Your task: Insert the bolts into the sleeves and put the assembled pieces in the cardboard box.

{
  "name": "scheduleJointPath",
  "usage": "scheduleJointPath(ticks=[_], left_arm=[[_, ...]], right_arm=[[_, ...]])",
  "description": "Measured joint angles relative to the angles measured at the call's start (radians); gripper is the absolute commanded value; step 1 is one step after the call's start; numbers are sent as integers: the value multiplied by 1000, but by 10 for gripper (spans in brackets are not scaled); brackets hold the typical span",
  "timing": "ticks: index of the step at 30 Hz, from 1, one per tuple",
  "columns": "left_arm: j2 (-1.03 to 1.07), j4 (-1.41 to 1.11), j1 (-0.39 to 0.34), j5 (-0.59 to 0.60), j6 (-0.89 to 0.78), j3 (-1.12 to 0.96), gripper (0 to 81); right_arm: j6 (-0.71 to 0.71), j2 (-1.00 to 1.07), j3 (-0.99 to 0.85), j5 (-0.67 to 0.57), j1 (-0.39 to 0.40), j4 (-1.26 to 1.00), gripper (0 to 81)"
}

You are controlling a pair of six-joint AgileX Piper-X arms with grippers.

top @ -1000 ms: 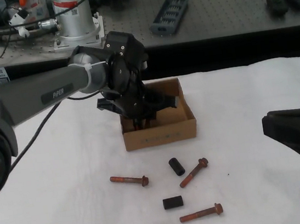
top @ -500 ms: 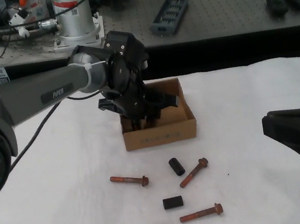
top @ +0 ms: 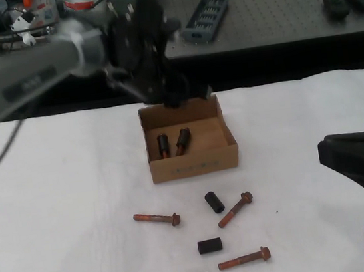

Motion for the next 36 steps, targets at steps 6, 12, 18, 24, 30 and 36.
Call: scheduleJointPath(ticks=[6, 12, 18, 24, 30, 36], left_arm=[[-111, 251, 0, 0, 345, -3, 218], [-131, 534, 0, 0, 681, -3, 218], [-131, 558, 0, 0, 790, -3, 218], [-133, 594, 0, -1, 832, 52, 218], [-146, 575, -18, -37, 832, 201, 218], [-168, 424, -70, -91, 835, 346, 218]], right_arm=[[0, 0, 0, -5, 0, -20, 32], [0, 0, -3, -126, 0, -117, 32], [48, -32, -16, -209, 0, -90, 32], [71, -111, -16, -216, 0, -25, 32], [74, -161, -18, -216, 0, 65, 32], [74, -161, -18, -216, 0, 100, 32]])
